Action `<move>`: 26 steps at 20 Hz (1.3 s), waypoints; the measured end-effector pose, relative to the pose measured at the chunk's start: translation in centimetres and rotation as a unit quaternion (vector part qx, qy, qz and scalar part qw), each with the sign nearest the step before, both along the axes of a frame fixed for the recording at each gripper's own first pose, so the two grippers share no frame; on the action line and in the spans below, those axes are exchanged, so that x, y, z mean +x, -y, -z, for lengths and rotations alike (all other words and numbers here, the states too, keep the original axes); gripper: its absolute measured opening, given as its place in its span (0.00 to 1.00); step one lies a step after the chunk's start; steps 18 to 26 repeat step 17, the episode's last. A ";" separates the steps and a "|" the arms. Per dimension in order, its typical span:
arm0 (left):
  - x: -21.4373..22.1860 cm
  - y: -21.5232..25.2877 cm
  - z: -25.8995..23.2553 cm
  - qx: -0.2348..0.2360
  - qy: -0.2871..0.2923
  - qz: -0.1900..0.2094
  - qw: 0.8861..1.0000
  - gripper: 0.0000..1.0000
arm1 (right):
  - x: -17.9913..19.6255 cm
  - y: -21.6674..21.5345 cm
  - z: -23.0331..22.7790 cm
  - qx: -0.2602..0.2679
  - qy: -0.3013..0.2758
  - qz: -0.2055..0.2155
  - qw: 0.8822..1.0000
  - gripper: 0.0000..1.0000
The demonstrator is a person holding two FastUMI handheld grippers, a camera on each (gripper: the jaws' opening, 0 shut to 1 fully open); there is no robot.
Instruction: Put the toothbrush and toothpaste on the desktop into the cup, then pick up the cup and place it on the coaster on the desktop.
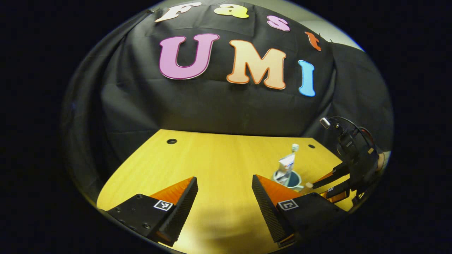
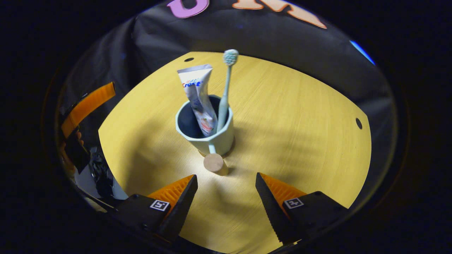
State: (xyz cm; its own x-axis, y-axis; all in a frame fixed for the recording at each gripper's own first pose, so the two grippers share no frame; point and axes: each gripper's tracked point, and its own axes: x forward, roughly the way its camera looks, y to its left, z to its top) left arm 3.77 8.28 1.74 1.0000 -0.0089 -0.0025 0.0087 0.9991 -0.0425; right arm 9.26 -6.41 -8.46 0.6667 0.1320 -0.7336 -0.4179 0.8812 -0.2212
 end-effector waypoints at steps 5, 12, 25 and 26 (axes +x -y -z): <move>-0.5 5.6 -1.3 0.008 0.008 0.036 0.999 0.92 | -3.4 5.2 -7.3 0.084 0.110 0.057 0.989 0.99; -0.3 10.8 -1.6 -0.022 0.000 0.072 0.997 0.92 | -7.4 10.0 -15.8 0.163 0.258 0.110 0.946 0.96; -1.1 11.3 -1.4 -0.013 -0.002 0.064 0.998 0.92 | -11.6 10.9 -16.7 0.183 0.284 0.113 0.934 0.99; -1.1 11.3 -1.4 -0.013 -0.002 0.064 0.998 0.92 | -11.6 10.9 -16.7 0.183 0.284 0.113 0.934 0.99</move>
